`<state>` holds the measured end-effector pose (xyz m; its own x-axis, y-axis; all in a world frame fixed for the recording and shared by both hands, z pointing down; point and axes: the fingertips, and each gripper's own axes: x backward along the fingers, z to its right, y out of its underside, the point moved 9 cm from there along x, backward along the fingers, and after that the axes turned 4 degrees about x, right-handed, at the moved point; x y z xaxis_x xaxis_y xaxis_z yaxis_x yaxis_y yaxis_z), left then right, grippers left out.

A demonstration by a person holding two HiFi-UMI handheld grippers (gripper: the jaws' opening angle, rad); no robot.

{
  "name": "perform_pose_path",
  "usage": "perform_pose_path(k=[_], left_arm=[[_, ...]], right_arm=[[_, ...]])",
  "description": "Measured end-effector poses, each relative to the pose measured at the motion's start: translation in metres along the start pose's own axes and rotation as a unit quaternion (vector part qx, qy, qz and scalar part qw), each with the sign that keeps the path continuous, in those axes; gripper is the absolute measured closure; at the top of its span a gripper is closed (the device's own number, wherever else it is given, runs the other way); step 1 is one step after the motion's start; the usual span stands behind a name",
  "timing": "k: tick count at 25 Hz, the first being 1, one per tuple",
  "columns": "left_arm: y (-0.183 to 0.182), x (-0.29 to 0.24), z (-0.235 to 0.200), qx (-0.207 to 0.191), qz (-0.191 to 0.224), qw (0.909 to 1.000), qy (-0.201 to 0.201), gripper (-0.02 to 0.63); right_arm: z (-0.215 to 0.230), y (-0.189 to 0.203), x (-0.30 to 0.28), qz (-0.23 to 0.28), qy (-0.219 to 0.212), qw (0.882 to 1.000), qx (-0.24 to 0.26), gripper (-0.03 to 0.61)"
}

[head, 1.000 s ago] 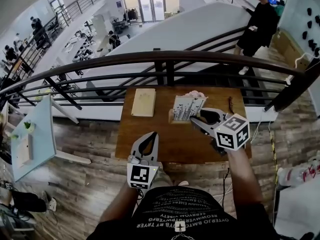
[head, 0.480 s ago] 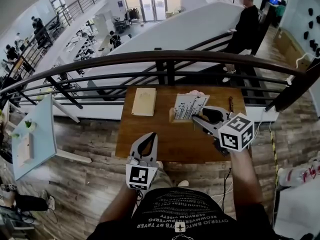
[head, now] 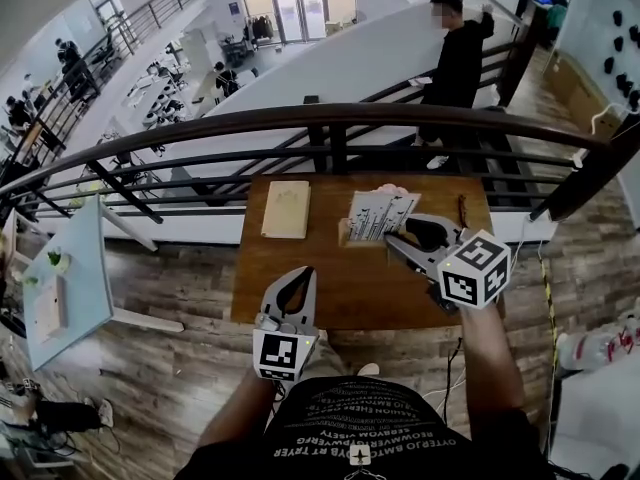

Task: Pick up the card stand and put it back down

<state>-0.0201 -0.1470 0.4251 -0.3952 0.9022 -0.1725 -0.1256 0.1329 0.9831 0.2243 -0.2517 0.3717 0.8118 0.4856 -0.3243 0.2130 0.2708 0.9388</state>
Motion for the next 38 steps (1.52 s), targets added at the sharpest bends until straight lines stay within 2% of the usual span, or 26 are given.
perform_pose_path(k=[15, 21, 26, 30, 38], left_arm=[[-0.008, -0.057, -0.05, 0.007, 0.003, 0.9998, 0.02, 0.591], [-0.013, -0.077, -0.072, 0.008, 0.012, 0.9995, 0.029, 0.591], [-0.011, -0.09, -0.089, 0.012, 0.004, 0.9993, 0.036, 0.591], [-0.012, -0.101, -0.103, 0.012, -0.003, 0.9991, 0.042, 0.591], [-0.006, -0.119, -0.122, 0.014, -0.013, 0.9989, 0.042, 0.591]], right_arm=[[0.032, 0.03, -0.05, 0.007, 0.018, 1.0, -0.009, 0.419], [0.041, 0.047, -0.072, -0.007, 0.035, 0.999, -0.01, 0.419], [0.048, 0.072, -0.094, -0.009, 0.045, 0.998, -0.038, 0.419], [0.055, 0.092, -0.11, -0.013, 0.063, 0.997, -0.036, 0.419], [0.062, 0.146, -0.139, -0.03, 0.072, 0.996, -0.047, 0.419]])
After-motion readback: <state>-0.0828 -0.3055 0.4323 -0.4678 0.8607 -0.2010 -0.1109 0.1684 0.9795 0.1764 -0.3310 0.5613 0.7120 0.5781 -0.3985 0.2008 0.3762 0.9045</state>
